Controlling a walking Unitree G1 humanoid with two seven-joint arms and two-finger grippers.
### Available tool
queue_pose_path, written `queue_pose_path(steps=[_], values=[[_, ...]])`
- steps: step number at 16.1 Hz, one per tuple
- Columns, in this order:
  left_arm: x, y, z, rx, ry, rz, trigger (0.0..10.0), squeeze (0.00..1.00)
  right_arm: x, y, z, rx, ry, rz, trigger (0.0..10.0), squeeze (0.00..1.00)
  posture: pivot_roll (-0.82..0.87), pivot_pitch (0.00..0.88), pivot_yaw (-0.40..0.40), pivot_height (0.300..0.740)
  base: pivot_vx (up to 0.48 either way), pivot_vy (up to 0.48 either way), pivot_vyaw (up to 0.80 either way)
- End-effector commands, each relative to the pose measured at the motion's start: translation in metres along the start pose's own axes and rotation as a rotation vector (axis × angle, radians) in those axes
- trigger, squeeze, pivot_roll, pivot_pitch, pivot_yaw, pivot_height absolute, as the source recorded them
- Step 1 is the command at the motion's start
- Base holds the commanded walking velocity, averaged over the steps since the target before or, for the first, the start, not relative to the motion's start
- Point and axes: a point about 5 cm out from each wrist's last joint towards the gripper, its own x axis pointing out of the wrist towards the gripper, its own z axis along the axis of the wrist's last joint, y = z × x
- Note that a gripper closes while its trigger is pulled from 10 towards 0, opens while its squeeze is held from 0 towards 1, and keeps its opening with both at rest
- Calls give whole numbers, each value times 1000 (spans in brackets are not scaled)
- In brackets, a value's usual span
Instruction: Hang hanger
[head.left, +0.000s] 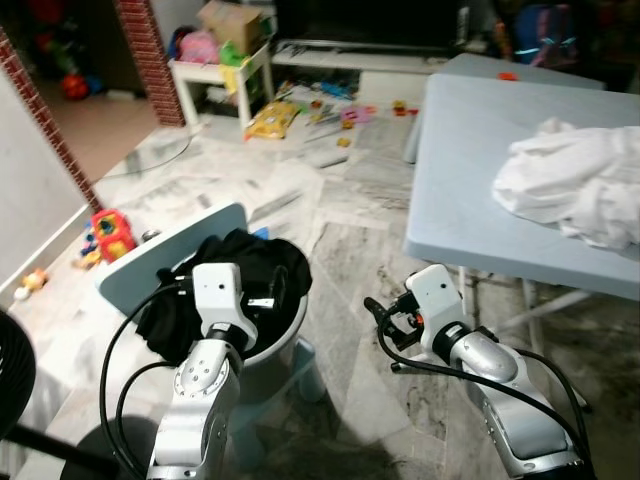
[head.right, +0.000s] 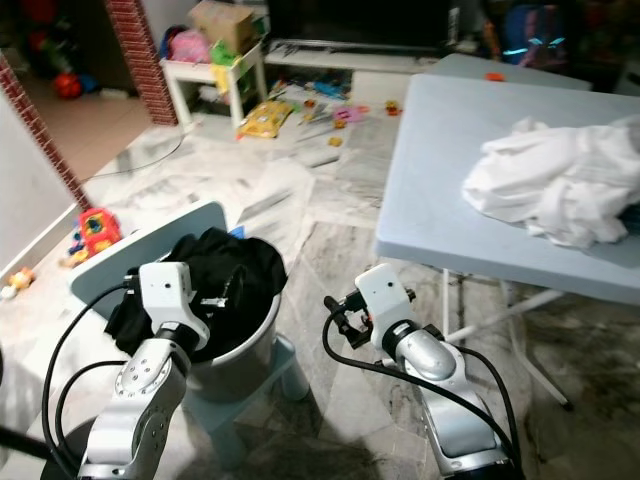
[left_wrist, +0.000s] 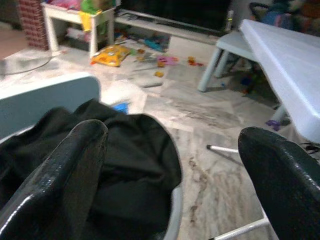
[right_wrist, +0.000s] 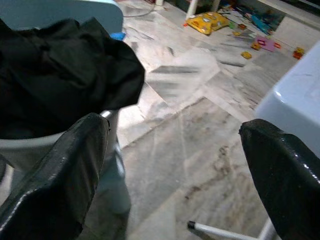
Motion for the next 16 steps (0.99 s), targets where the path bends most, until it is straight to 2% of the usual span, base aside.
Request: queue_pose_path(steps=[1,4,14,16], values=[[-1,1,1,-5,-1,9,10000,0,0,5,8,1,-38,20,10000,0,-123,23,-7,740,0,0,800],[-1,1,0,-7,1,7,10000,0,1,4,9,0,-39,23,10000,0,-124,24,-8,740,0,0,533],[0,1,0,-8,8,3,10000,0,1,7,8,-5,-39,31,10000,0,-126,26,-7,740,0,0,0],[0,1,0,-11,7,3,10000,0,1,8,10,-27,-53,47,10000,0,-126,26,-9,740,253,0,725]])
